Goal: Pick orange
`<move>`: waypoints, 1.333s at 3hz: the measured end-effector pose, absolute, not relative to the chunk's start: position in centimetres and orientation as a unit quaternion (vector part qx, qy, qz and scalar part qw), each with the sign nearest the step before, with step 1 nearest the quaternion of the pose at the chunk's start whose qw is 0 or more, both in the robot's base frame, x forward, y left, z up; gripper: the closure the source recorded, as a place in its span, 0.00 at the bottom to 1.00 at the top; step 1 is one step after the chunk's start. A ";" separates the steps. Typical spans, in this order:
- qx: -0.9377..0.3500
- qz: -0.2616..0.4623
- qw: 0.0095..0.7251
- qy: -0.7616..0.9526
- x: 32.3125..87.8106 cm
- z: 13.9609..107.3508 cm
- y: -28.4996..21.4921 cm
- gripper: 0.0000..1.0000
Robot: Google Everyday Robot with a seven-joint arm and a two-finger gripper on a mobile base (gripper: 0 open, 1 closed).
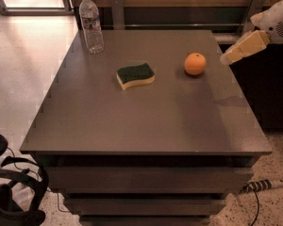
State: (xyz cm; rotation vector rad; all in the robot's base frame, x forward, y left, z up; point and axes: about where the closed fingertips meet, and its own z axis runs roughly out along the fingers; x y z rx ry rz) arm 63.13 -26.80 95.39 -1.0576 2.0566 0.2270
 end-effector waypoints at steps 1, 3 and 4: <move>-0.416 0.118 0.413 0.802 64.7 93.8 -25.5 0.00; -0.398 0.179 0.462 0.772 67.4 89.1 -22.9 0.00; -0.399 0.212 0.483 0.750 68.7 86.6 -21.5 0.00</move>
Offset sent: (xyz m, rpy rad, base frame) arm 0.0463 0.0372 -0.0596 0.2274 -0.0736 0.0492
